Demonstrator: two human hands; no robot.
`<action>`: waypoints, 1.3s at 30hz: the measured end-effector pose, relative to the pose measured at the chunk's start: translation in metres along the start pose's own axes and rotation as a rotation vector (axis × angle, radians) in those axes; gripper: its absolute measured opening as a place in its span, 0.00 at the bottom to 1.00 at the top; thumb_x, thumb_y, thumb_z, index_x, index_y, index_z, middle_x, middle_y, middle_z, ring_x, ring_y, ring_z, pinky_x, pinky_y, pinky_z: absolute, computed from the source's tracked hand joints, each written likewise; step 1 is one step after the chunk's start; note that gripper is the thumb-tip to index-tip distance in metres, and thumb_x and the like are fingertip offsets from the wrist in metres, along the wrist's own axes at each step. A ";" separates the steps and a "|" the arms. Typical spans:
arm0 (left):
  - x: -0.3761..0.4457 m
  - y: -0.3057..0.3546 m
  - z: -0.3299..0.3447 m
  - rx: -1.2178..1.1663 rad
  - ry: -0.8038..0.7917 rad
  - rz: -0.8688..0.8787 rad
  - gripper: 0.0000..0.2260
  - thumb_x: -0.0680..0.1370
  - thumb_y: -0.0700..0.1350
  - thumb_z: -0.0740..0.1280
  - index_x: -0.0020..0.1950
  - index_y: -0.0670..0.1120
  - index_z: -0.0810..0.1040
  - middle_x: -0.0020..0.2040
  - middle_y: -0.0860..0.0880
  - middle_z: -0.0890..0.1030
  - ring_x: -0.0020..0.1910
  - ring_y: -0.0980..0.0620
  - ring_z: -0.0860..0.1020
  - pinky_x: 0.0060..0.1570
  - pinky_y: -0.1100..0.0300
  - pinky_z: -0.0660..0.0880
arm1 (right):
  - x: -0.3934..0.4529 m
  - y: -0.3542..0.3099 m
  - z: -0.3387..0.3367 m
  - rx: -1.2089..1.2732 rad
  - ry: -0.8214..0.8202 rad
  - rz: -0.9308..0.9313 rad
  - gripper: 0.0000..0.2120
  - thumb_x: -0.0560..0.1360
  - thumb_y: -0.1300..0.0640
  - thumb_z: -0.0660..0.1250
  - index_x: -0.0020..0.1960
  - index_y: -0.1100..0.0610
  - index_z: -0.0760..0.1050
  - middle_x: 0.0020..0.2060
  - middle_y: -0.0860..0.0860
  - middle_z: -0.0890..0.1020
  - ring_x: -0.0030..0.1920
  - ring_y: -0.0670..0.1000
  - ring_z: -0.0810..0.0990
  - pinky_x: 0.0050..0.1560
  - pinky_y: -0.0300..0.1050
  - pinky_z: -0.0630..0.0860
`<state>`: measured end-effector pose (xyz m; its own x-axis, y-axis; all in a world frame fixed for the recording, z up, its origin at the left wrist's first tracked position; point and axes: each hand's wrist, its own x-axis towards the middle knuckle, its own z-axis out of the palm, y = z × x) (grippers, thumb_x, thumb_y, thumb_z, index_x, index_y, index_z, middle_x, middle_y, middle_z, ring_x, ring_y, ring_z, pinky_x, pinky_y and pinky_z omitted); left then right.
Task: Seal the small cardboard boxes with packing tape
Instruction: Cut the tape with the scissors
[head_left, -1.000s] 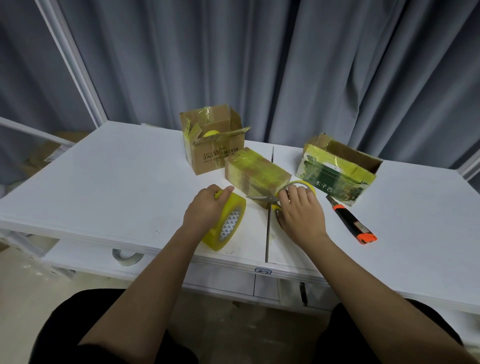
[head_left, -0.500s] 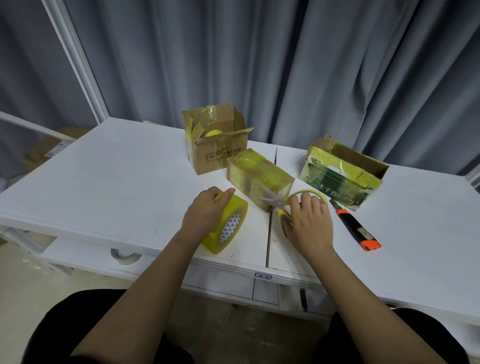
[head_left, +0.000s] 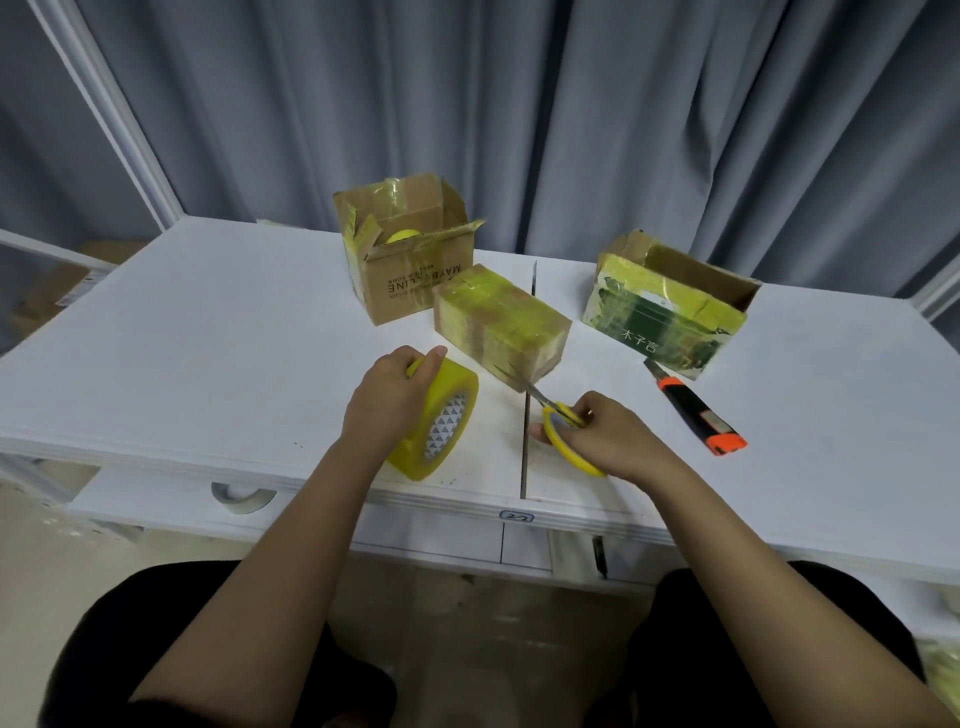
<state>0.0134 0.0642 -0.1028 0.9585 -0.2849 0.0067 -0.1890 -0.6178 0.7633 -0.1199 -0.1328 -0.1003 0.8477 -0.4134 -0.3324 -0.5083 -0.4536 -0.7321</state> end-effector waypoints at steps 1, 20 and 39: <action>0.000 0.000 0.000 -0.003 0.002 0.001 0.20 0.79 0.62 0.56 0.50 0.46 0.75 0.46 0.49 0.77 0.45 0.49 0.75 0.44 0.55 0.69 | 0.000 -0.002 0.000 0.022 -0.033 0.011 0.21 0.70 0.39 0.66 0.43 0.55 0.66 0.46 0.47 0.86 0.53 0.46 0.82 0.52 0.48 0.75; -0.002 -0.001 0.001 0.004 0.012 -0.015 0.18 0.78 0.63 0.57 0.47 0.48 0.75 0.41 0.54 0.75 0.41 0.53 0.74 0.41 0.57 0.68 | 0.009 -0.010 -0.003 -0.050 -0.122 0.053 0.23 0.71 0.36 0.68 0.37 0.55 0.67 0.38 0.51 0.77 0.37 0.46 0.75 0.37 0.40 0.68; -0.006 0.005 -0.004 0.121 0.019 0.012 0.19 0.78 0.63 0.56 0.49 0.50 0.75 0.47 0.50 0.78 0.44 0.50 0.76 0.46 0.53 0.74 | 0.047 -0.024 0.007 0.019 -0.257 -0.009 0.24 0.67 0.33 0.69 0.46 0.52 0.69 0.37 0.44 0.69 0.42 0.48 0.72 0.38 0.37 0.68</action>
<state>0.0071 0.0657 -0.0968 0.9596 -0.2800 0.0282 -0.2238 -0.6988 0.6794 -0.0669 -0.1362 -0.1028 0.8640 -0.1938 -0.4647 -0.4999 -0.4402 -0.7459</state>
